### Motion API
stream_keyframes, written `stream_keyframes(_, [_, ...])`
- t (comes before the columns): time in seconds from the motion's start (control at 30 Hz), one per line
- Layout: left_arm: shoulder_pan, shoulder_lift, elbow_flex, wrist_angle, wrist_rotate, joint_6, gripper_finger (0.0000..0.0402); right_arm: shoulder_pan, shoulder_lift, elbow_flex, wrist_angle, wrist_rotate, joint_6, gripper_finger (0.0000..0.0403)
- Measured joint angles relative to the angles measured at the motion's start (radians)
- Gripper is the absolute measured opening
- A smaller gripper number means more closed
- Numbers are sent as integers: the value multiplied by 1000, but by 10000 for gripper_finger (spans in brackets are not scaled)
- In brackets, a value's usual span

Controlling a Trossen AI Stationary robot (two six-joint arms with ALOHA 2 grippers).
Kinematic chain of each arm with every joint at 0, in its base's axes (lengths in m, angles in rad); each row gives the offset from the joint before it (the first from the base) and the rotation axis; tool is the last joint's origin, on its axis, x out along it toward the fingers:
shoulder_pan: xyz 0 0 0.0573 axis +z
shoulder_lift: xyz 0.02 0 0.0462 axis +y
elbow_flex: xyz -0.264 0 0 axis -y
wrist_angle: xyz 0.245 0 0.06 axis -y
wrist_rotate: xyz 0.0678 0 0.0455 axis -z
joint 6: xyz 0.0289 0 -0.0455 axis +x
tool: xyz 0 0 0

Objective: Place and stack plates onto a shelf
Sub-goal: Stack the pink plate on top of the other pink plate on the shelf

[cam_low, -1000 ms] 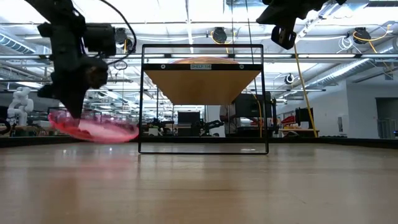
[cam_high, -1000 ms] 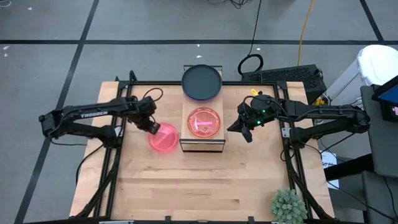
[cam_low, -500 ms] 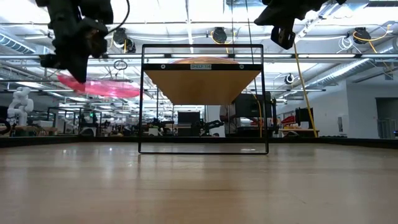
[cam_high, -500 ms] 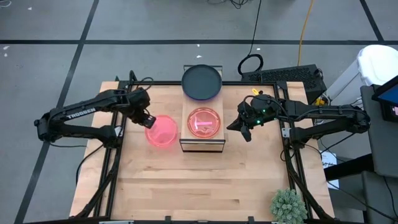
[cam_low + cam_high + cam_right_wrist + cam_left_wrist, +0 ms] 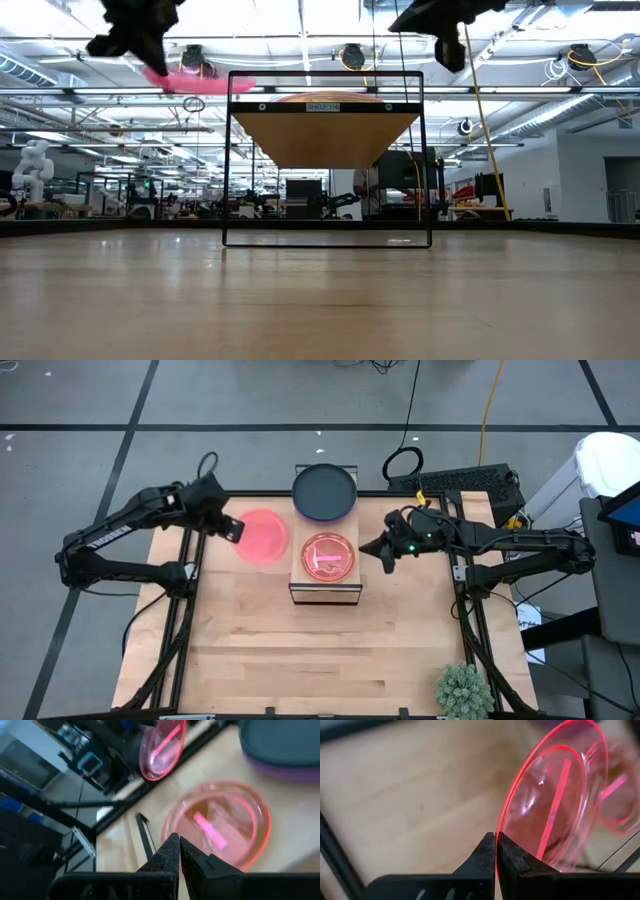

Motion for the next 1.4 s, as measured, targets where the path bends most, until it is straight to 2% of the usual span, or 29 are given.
stream_keyframes(0.17, [0,0,61,123,-65,-18,1,0,0,0,114,94,-94,1])
stream_keyframes(0.3, [0,4,66,296,-79,-17,1,0,0,0,196,185,-164,13])
stream_keyframes(0.5, [0,54,65,526,-94,17,1,-2,0,0,274,331,-250,68])
stream_keyframes(0.7, [-29,141,65,757,-97,34,1,-3,0,0,352,444,-452,132])
stream_keyframes(0.83, [-61,206,65,873,-116,33,1,-4,0,0,406,525,-602,147])
stream_keyframes(0.97, [-93,260,65,952,-176,41,1,-5,0,0,447,584,-717,144])
stream_keyframes(1.07, [-118,289,65,990,-226,66,1,-5,0,0,464,645,-751,138])
stream_keyframes(1.2, [-146,313,65,993,-285,95,1,-20,0,0,465,672,-750,130])
stream_keyframes(1.4, [-174,337,64,979,-349,139,1,-38,11,1,447,672,-590,121])
